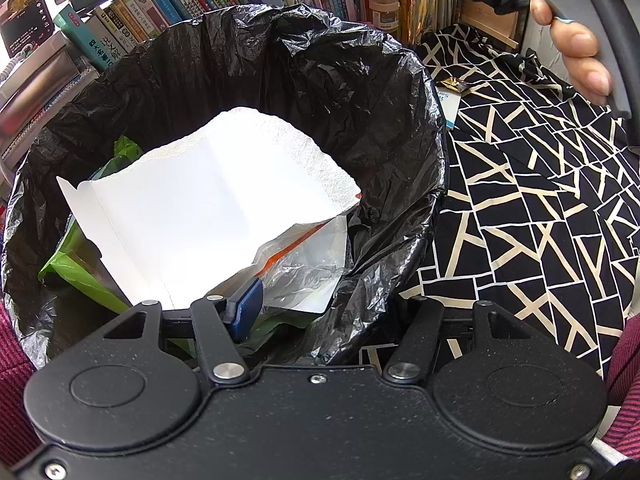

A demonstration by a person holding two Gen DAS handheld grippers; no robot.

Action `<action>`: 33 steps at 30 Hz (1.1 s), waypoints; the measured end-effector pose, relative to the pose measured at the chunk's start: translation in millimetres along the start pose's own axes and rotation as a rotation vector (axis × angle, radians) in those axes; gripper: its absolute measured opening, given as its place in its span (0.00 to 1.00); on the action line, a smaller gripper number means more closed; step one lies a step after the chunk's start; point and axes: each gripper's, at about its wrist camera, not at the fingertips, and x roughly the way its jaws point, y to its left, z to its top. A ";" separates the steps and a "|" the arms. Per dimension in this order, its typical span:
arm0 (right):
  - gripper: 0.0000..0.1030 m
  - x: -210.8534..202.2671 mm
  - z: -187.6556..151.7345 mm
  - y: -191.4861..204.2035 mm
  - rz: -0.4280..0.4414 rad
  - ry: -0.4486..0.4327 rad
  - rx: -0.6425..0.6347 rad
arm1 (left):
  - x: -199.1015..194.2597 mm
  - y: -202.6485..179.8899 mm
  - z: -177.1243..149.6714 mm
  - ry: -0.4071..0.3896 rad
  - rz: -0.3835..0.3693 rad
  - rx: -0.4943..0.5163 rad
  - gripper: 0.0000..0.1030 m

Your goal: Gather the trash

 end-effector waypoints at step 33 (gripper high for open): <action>1.00 97.5 -35.2 -164.1 -0.779 0.136 -0.081 | 0.5 -1.2 0.2 0.006 0.004 0.001 0.57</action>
